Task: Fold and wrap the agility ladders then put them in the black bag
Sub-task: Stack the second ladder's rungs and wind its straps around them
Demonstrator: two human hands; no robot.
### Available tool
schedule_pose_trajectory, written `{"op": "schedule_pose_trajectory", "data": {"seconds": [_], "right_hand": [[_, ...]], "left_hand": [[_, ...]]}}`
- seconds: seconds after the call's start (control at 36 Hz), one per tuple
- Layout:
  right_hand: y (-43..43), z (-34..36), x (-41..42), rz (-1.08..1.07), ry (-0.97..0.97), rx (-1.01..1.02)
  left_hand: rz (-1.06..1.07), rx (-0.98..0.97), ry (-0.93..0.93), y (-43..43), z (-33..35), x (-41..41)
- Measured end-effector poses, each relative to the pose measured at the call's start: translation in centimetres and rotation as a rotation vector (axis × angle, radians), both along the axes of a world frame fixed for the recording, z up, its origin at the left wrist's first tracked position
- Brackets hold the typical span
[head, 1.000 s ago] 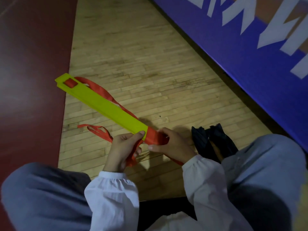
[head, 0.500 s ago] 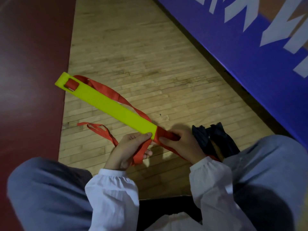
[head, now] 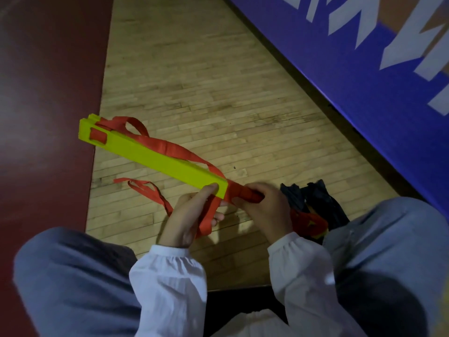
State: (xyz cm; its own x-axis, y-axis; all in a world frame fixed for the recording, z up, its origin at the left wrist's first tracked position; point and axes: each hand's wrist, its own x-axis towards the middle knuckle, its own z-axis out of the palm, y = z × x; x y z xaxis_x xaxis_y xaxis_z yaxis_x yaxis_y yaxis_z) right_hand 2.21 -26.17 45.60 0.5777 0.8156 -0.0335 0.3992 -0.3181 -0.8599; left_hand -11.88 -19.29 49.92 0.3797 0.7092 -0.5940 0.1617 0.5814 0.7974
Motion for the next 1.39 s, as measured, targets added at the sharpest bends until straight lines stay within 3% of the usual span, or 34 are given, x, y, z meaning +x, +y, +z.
{"op": "schedule_pose_trajectory", "data": {"seconds": [0.14, 0.31, 0.47, 0.72, 0.97, 1.17, 1.39], "right_hand": [[0.2, -0.2, -1.0, -0.047, -0.144, 0.053], [0.3, -0.4, -1.4, -0.002, -0.183, 0.042], [0.0, 1.5, -0.2, 0.282, 0.025, -0.166], [-0.5, 2.5, 1.2, 0.388, 0.138, -0.356], [-1.1, 2.6, 1.4, 0.290, 0.236, -0.243], [-1.0, 2.2, 1.8, 0.232, 0.102, -0.201], [-1.0, 1.7, 1.2, 0.138, 0.067, -0.149]], "left_hand": [[0.106, 0.063, 0.024, -0.5, 0.1, 0.8], [0.194, 0.091, 0.066, -0.9, -0.1, 0.7], [0.155, 0.115, 0.117, -0.8, -0.6, -0.3], [-0.006, 0.123, 0.062, -1.0, -0.3, -0.3], [-0.107, 0.041, -0.042, -0.7, 0.0, -0.1], [-0.183, 0.029, -0.058, -0.6, 0.5, -0.6], [-0.075, -0.009, -0.038, -0.4, 0.7, -0.3]]}}
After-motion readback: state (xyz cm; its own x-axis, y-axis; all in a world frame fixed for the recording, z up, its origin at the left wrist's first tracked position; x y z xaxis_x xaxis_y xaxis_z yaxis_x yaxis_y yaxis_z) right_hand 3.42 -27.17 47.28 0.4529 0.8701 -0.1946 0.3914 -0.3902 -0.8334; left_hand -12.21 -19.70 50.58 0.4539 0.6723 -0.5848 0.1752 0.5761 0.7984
